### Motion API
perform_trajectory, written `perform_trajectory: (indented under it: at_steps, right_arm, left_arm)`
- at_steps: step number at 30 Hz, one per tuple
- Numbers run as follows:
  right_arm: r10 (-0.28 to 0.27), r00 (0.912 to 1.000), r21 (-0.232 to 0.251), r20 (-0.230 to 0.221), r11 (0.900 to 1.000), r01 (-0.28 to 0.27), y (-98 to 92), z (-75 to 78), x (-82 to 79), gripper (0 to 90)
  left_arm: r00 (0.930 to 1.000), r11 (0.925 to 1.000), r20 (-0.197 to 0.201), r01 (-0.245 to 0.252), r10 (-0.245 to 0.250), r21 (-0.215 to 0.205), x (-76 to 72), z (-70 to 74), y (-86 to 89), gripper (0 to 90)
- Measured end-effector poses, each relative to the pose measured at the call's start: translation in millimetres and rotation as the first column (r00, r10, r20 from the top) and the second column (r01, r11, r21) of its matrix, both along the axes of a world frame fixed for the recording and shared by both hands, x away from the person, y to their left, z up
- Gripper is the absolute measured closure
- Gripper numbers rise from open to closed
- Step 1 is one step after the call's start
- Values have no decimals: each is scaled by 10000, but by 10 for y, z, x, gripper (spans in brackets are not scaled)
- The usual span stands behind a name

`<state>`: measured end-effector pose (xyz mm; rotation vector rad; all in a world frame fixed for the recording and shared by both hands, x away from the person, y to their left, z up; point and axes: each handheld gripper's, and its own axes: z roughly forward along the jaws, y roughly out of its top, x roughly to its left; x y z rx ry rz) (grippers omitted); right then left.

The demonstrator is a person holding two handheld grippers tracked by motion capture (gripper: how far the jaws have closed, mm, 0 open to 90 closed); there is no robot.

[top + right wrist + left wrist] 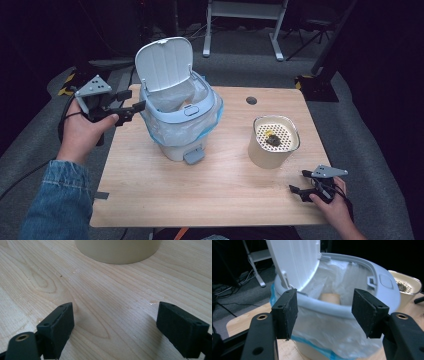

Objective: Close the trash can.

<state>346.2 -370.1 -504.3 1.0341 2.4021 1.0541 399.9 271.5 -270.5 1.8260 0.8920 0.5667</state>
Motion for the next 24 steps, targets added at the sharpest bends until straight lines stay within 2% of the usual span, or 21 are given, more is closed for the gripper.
perform_trajectory:
  at_steps: [5, 10, 14, 17, 20, 22, 24]
  right_arm:
    - [-1, 10000, -2, 3, 10000, 1, 0, 0, 0, 146]
    - [-2, 10000, -1, 3, 10000, 2, 0, 0, 0, 145]
    - [-8, 10000, -1, 5, 10000, 8, 1, 0, -1, 146]
    - [-6, 10000, -2, 6, 10000, 6, 0, 0, -1, 146]
    - [-5, 10000, -2, 4, 10000, 5, 0, 0, -1, 146]
    - [-2, 10000, 0, 2, 10000, 2, 0, 0, 0, 146]
    - [-4, 10000, 1, 1, 10000, 4, 0, 0, 0, 146]
  left_arm:
    - [9994, 9995, 100, -319, 319, 3, 181, 82, -18, 379]
    - [9970, 9970, 173, -746, 749, -188, 370, 106, -44, 381]
    - [9961, 9960, 265, -832, 840, -321, 464, 122, -76, 384]
    - [9965, 9960, 418, -702, 726, -549, 475, 153, -106, 410]
    - [9962, 9969, 479, -706, 723, -352, 442, 187, -129, 411]
    - [9965, 9967, 613, -537, 574, -607, 395, 217, -136, 433]
    - [9984, 9961, 535, -130, 177, -870, 351, 243, -159, 436]
